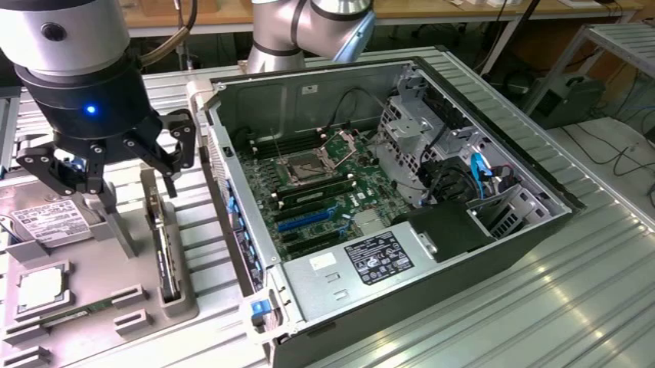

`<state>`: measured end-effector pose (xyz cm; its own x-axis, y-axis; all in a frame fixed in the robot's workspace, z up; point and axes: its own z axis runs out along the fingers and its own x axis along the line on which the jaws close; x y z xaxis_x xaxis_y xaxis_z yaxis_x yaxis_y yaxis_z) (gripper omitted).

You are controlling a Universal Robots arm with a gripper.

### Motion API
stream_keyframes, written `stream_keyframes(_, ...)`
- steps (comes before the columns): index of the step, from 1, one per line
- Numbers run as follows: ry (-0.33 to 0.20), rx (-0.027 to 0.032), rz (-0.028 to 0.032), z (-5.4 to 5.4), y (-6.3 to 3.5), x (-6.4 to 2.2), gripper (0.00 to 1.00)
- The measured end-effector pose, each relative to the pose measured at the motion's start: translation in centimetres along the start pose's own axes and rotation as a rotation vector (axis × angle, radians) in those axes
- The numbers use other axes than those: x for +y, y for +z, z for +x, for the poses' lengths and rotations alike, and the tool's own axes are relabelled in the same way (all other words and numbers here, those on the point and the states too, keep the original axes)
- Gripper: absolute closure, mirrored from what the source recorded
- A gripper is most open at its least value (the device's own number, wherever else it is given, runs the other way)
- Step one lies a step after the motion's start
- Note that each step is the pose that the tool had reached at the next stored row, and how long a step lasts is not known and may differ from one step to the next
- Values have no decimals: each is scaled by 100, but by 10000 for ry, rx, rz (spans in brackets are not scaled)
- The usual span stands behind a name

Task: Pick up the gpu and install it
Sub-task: 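Pick up the gpu and move the gpu toward the slot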

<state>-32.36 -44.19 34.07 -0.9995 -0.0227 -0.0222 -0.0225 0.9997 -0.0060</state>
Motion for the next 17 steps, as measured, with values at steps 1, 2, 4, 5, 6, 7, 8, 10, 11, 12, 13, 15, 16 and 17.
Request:
stream_keyframes(1, 0, -26, 1, 7, 9, 2, 34)
stream_keyframes(2, 1, -39, -1, 10, 19, 4, 34)
stream_keyframes(4, -1, -40, 1, 10, 41, 4, 34)
stream_keyframes(5, -1, -41, 1, 11, 55, 5, 34)
stream_keyframes(6, 0, -41, 1, 12, 75, 5, 34)
stream_keyframes(7, 1, -40, 1, 12, 87, 5, 34)
stream_keyframes(8, 1, -40, 2, 12, 98, 5, 34)
stream_keyframes(10, 0, -40, 2, 13, 120, 6, 34)
stream_keyframes(11, 1, -40, 1, 13, 132, 6, 34)
stream_keyframes(12, 0, -40, 1, 13, 141, 6, 34)
stream_keyframes(13, 1, -41, 1, 13, 150, 6, 34)
stream_keyframes(15, 1, -40, 2, 14, 168, 6, 34)
stream_keyframes(16, 1, -41, 1, 14, 179, 6, 34)
stream_keyframes(17, 1, -40, 2, 14, 185, 6, 34)
